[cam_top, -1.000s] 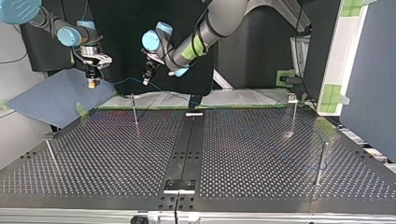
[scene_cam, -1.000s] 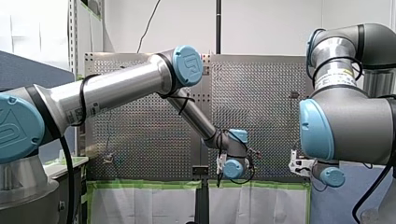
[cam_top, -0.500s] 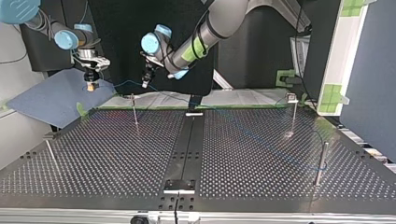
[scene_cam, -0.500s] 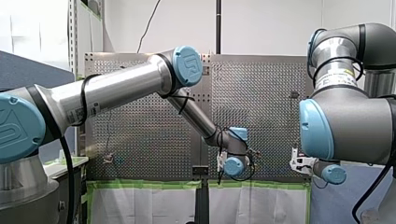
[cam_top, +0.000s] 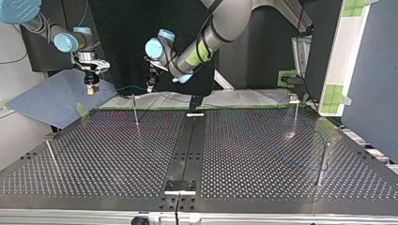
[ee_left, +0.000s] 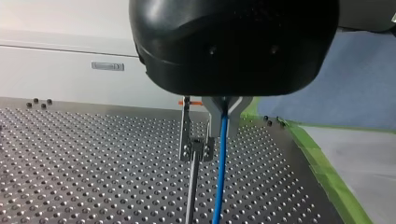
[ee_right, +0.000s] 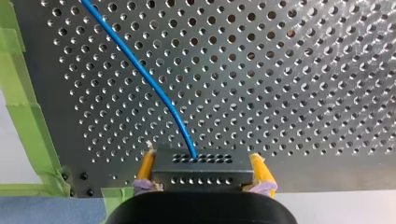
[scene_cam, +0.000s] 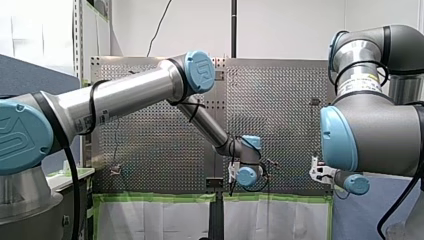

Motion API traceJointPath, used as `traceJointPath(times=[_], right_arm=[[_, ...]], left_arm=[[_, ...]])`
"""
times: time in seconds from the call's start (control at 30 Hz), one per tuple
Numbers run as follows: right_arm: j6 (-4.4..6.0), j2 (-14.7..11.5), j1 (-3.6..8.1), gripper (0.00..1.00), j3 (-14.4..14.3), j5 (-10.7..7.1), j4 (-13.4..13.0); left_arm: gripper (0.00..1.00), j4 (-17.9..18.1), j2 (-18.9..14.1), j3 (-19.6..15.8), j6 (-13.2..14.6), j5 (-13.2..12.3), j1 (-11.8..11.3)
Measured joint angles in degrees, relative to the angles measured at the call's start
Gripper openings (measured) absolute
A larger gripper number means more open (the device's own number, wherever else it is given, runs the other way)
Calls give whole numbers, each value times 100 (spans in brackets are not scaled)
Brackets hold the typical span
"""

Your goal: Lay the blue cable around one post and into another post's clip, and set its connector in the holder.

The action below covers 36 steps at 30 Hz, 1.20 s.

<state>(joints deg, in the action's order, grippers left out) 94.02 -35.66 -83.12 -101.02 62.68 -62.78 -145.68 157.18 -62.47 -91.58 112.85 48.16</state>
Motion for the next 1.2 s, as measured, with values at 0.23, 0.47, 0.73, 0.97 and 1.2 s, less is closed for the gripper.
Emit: traceJointPath(times=[0.23, 0.47, 0.73, 0.97, 1.2], right_arm=[[29, 0, 36, 0, 17, 0, -11], [47, 0, 41, 0, 46, 1, 0], [74, -1, 25, 0, 127, 1, 35], [58, -1, -18, 0, 216, 8, 115], [49, -1, -63, 0, 225, 1, 114]], left_arm=[[2, -59, 0, 0, 0, 0, -46], [2, -66, -3, 0, 0, -10, -97], [2, -67, -2, 0, 0, -13, -159], [2, -61, -1, 1, 15, -14, -161], [2, -58, -1, 1, 18, -19, -115]])
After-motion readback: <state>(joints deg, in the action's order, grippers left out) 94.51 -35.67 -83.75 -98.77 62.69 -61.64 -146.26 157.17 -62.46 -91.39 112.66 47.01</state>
